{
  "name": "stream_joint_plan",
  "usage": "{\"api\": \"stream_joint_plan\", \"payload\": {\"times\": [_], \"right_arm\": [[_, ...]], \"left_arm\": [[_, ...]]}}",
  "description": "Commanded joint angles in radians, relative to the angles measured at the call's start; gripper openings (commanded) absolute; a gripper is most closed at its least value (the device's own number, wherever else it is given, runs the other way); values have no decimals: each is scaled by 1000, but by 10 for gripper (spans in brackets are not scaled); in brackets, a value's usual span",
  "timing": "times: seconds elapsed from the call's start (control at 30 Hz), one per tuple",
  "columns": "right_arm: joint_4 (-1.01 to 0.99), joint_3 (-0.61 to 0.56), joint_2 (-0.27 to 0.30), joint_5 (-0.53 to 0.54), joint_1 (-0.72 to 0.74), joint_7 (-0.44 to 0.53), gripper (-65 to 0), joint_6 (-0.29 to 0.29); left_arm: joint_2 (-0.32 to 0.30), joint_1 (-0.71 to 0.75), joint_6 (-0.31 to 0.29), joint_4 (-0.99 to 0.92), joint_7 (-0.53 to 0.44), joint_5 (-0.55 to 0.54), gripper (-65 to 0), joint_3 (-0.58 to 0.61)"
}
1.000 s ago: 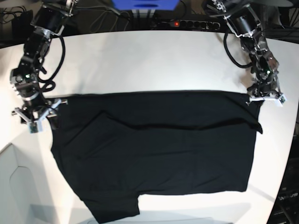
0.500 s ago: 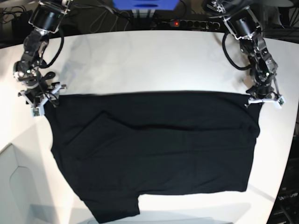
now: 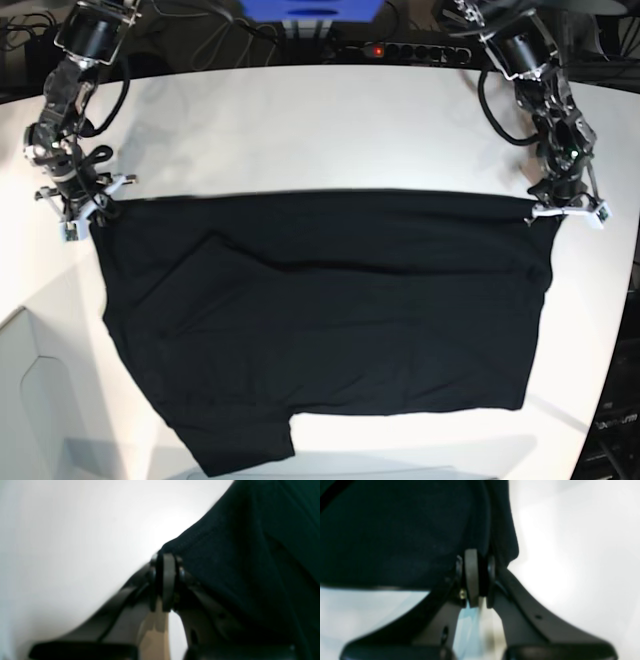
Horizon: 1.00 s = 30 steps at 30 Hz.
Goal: Fold the T-shirt properly
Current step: 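Grasp the shirt sides and lift them up, then carry the lifted fold back over the collar edge and release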
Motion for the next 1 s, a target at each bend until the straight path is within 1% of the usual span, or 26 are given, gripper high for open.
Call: {"api": "stream_joint_plan", "payload": {"times": [0.0, 0.13, 0.27, 0.37, 0.47, 0.57, 0.7, 0.77, 0.87, 0.97], "right_arm": [[38, 17, 21, -33, -28, -41, -646, 2], [196, 25, 24, -33, -97, -50, -650, 2], [334, 45, 24, -33, -166, -50, -650, 2], [430, 68, 20, -33, -190, -50, -650, 2], [483, 86, 23, -33, -180, -50, -650, 2], [501, 80, 26, -33, -124, -50, -650, 2], [496, 71, 26, -34, 14, -51, -650, 2], [493, 50, 27, -34, 87, -56, -650, 2], [493, 8, 58, -34, 166, -136, -650, 2], [493, -15, 75, -34, 184, -257, -650, 2]], "left_arm": [[-10, 10, 6, 36, 4, 7, -649, -5], [-5, 64, 12, 156, 4, 7, -649, -5], [19, 127, 14, 280, 6, 7, -649, -5], [25, 176, 14, 382, 6, 7, -649, -5], [34, 184, 14, 461, 6, 7, -649, -5], [34, 155, 14, 491, 6, 7, -649, -5], [31, 73, 15, 491, 9, 9, -649, -2], [30, 38, 15, 491, 56, 9, -649, -4], [31, -25, 15, 494, 147, 9, -649, -7], [34, -34, 15, 494, 185, 9, -649, -33]]}}
